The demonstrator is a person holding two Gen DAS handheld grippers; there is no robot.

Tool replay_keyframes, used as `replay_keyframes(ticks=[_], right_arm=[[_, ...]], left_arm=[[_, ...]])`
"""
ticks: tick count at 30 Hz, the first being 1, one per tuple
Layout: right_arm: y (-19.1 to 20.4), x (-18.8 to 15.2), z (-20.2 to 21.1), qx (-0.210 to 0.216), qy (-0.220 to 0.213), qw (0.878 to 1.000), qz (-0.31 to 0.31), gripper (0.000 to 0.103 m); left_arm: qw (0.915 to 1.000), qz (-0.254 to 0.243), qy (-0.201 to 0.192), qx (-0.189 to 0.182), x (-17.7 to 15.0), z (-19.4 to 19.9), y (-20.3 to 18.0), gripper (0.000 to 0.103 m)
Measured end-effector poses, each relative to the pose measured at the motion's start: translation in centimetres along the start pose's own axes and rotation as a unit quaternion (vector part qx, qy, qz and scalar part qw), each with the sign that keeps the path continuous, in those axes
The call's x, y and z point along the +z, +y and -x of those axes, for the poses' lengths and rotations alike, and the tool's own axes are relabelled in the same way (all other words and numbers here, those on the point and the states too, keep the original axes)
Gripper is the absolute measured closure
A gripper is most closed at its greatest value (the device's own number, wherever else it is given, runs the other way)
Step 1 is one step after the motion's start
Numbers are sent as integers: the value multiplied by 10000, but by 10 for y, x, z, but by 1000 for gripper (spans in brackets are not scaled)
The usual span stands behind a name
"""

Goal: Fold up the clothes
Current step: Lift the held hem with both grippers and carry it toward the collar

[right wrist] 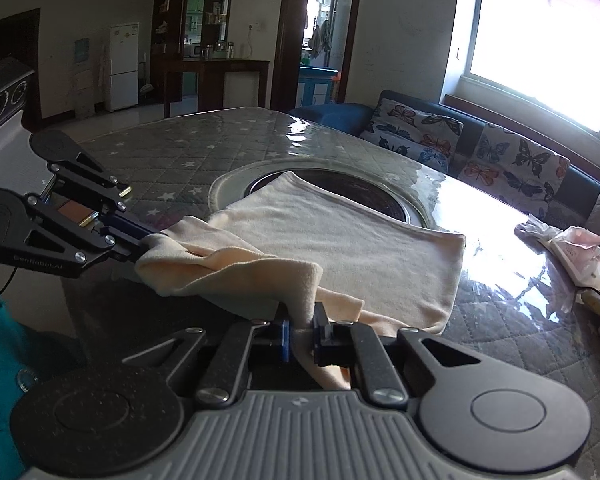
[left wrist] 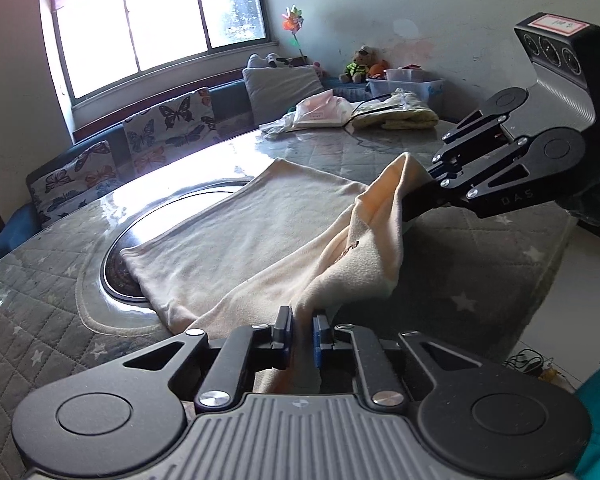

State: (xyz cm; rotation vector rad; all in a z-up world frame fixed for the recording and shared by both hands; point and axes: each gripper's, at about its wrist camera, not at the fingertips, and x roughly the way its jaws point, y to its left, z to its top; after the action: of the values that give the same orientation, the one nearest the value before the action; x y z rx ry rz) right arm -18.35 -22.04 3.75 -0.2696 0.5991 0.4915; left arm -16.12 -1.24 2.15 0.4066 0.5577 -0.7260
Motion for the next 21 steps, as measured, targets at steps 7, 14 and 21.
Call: replay_keyframes(ticks=[7,14,21], right_arm=[[12,-4,24,101,22,9999,41,94],[24,-8,46,255,169,9994,134,94],[19,2,45,151,47,9997,202,94]], left_arm=[[9992,-117,57,-380,-3,19,-7,92],[9974,-51,85,-715,-3,34,-8,92],[9975,65,5,-703,4,38,1,92]])
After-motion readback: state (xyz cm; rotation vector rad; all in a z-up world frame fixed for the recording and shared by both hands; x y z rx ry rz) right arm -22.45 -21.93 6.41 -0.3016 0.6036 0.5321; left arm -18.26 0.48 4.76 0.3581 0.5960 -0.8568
